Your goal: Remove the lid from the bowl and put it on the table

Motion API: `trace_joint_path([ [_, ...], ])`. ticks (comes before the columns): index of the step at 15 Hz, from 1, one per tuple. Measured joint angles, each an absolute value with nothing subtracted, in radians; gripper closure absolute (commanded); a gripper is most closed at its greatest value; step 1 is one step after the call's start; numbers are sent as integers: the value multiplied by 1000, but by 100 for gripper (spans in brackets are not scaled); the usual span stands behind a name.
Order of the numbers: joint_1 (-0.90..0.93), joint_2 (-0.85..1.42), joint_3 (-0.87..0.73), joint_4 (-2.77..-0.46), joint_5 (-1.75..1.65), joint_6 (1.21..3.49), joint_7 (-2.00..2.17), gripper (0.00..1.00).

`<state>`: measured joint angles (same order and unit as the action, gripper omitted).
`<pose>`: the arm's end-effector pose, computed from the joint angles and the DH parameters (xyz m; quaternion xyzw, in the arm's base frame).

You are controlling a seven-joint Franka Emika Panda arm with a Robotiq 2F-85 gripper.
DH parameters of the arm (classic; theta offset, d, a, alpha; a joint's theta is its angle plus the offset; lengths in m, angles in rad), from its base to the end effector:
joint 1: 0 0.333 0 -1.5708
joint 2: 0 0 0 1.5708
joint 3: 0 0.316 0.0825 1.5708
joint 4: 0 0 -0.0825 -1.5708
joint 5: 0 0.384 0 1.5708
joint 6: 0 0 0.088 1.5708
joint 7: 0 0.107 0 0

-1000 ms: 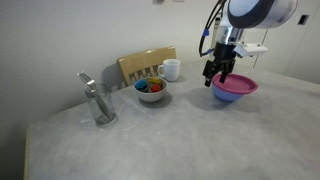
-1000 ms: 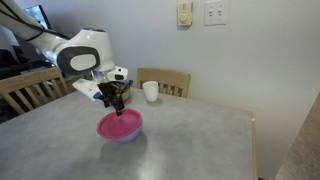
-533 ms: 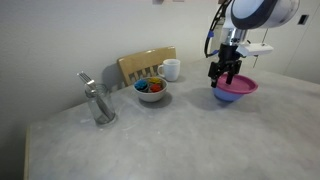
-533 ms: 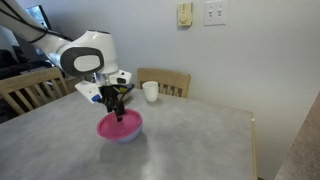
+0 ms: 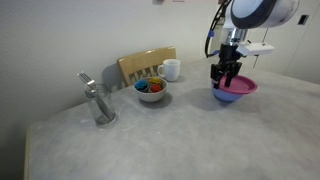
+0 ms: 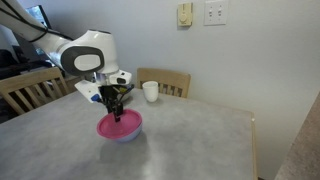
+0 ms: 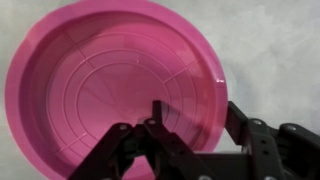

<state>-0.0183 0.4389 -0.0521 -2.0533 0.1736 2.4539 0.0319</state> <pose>0.5893 -0.0412 0.2181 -0.9921 0.1166 0.0173 0.0430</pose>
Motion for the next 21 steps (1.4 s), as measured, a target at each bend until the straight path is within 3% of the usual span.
trace_joint_path([
  [6,-18,438,-51,-2035,174,2431,32,97],
  [21,-2,406,-64,-2028,42,2343,147,97],
])
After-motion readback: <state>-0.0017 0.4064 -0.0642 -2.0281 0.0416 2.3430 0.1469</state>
